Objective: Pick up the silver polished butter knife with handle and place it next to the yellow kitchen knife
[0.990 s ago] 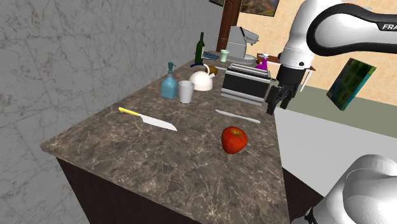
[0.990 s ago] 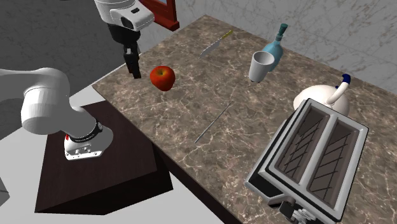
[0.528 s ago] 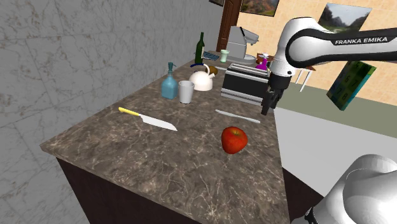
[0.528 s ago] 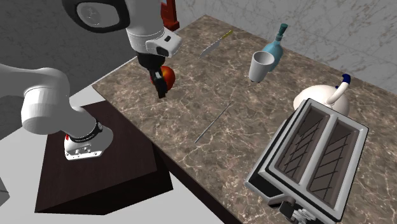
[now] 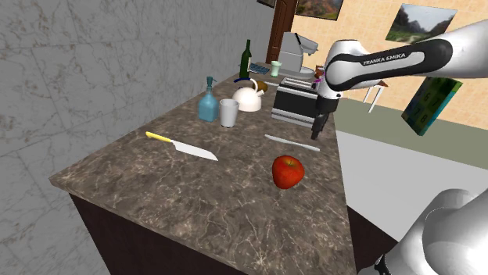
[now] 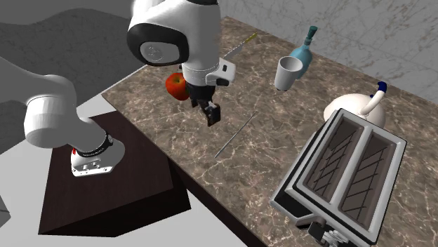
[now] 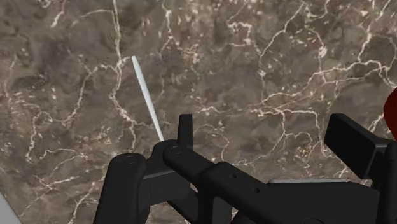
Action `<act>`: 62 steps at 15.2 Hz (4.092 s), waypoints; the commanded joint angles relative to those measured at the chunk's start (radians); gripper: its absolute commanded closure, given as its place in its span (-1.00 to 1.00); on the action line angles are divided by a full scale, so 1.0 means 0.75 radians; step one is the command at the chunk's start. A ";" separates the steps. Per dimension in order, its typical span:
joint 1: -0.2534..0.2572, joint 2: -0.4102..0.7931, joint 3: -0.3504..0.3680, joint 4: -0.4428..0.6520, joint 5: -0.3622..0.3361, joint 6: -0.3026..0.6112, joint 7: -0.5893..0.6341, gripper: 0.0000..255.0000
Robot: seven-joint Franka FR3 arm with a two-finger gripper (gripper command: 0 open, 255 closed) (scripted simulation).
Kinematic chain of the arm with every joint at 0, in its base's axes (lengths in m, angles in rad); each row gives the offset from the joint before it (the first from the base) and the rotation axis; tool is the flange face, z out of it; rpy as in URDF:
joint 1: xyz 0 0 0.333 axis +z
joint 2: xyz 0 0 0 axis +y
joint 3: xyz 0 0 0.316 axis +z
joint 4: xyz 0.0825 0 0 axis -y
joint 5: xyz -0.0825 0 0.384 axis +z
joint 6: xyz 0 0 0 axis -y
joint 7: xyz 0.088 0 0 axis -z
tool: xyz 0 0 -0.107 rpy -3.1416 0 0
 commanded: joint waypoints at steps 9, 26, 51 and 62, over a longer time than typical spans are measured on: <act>-0.001 0.524 -0.087 0.330 0.176 0.187 -0.506 -1.00; -0.011 0.588 -0.082 0.263 0.206 0.313 -0.527 1.00; 0.002 0.452 -0.089 0.421 0.146 0.029 -0.492 1.00; 0.062 0.477 -0.034 0.580 0.157 -0.109 -0.383 1.00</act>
